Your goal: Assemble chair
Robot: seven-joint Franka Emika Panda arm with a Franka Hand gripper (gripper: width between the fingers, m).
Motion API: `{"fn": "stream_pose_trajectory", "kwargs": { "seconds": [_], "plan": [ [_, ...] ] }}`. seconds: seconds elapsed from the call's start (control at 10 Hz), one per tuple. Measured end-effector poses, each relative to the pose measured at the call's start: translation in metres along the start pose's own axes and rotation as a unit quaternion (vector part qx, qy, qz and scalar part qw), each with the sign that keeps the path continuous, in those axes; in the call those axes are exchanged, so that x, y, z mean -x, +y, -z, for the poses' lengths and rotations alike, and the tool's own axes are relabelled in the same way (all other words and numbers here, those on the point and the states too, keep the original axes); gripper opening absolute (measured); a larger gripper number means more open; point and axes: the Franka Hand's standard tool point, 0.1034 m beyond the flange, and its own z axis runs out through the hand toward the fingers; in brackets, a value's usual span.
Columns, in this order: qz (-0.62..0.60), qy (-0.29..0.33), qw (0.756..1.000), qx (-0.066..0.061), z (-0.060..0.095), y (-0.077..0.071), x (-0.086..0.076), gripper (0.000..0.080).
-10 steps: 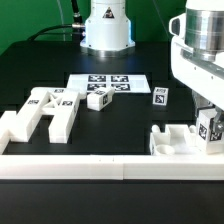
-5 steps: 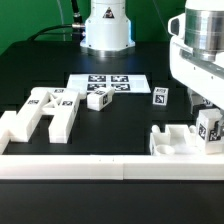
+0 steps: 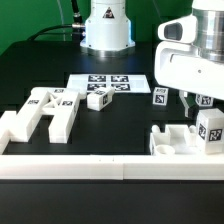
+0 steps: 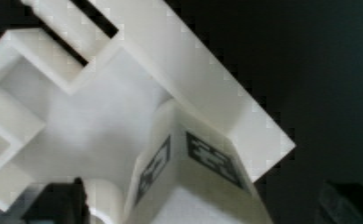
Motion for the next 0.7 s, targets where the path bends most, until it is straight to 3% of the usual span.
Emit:
{"fn": "stream_pose_trajectory", "kwargs": {
  "seconds": [0.7],
  "plan": [
    [0.287, 0.001, 0.958, 0.003, 0.0001, 0.0012, -0.0015, 0.0649]
  ]
}}
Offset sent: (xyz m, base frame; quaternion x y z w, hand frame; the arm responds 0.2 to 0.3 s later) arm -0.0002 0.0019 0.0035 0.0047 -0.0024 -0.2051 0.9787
